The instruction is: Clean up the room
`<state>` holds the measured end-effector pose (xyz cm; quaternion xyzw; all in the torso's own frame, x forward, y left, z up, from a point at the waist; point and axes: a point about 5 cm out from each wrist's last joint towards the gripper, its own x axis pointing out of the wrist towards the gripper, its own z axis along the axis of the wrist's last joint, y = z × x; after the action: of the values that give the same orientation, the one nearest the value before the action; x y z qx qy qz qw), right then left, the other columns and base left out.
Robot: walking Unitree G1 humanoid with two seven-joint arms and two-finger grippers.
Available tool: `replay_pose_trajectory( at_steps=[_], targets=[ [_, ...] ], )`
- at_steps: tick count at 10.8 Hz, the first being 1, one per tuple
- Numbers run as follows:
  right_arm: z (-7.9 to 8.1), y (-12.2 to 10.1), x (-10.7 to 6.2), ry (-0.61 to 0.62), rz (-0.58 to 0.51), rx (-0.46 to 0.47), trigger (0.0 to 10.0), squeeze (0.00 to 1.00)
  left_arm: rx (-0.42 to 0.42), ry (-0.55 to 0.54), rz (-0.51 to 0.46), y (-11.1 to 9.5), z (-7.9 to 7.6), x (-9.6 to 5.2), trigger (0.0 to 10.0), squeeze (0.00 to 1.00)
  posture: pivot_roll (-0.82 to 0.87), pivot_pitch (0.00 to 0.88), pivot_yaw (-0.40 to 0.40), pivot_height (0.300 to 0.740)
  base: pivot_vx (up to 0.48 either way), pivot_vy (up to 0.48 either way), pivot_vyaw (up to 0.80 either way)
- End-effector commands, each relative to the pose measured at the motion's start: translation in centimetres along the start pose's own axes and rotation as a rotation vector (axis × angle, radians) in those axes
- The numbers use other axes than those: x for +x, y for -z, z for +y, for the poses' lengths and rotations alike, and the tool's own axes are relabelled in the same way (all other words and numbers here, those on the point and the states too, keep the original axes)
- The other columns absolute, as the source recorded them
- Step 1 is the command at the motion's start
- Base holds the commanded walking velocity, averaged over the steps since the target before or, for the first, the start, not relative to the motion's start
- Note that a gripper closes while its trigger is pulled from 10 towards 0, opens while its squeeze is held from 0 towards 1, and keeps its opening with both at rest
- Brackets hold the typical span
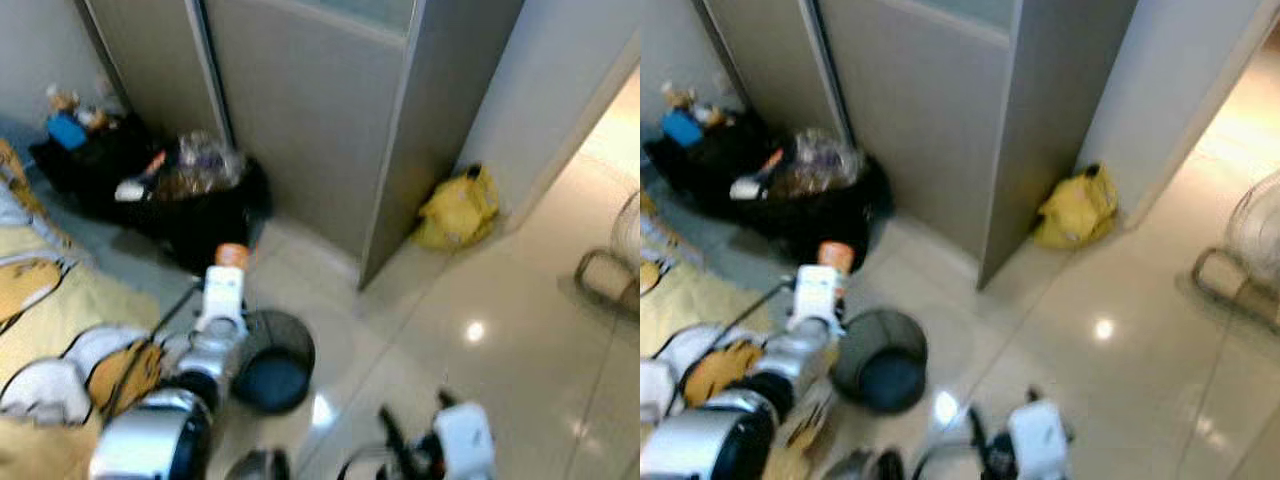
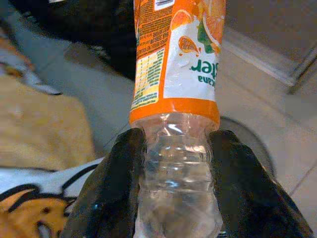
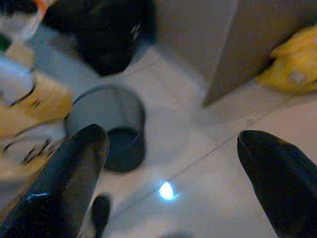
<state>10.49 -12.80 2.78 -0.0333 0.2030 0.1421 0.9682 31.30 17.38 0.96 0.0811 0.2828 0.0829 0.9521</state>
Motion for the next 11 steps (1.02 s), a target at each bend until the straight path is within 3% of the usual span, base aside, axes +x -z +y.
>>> replay_pose_trajectory(
  at_steps=[1, 3, 5, 6, 7, 11],
  targets=[
    [0.5, -0.5, -0.5, -0.008, -0.016, -0.008, 10.0, 0.0, 0.058, 0.009, -0.011, -0.5, 0.2, 0.1, 10.0, 0.0, -0.3, 0.249, 0.065, 0.74, 0.0, 0.0, 0.0],
    [1.7, -1.3, -1.5, -0.004, -0.031, 0.019, 10.0, 0.0, 0.164, 0.058, -0.003, -0.3, 0.3, 0.2, 10.0, 0.0, -0.3, 0.3, 0.067, 0.74, 0.0, 0.0, 0.0],
    [2.3, -1.4, -1.7, -0.015, -0.029, 0.025, 10.0, 0.0, 0.213, 0.109, 0.014, 0.0, -0.5, 0.0, 10.0, 0.0, -0.3, 0.316, 0.067, 0.74, 0.0, 0.0, 0.0],
    [2.7, -1.7, -1.8, -0.025, -0.033, 0.024, 10.0, 0.0, 0.217, 0.101, 0.029, 0.4, -0.1, 0.0, 10.0, 0.05, -0.3, 0.329, 0.066, 0.74, 0.0, 0.0, 0.0],
    [3.3, -2.1, -2.1, -0.051, -0.041, 0.012, 10.0, 0.0, 0.213, 0.092, 0.033, 0.4, 0.3, 0.1, 10.0, 1.0, -0.31, 0.34, 0.068, 0.74, 0.0, 0.0, 0.0],
    [3.6, -2.5, -2.3, -0.065, -0.042, -0.006, 10.0, 0.0, 0.211, 0.109, -0.011, -0.9, 0.2, 0.3, 10.0, 1.0, -0.31, 0.348, 0.066, 0.74, 0.0, 0.0, 0.0]
  ],
)
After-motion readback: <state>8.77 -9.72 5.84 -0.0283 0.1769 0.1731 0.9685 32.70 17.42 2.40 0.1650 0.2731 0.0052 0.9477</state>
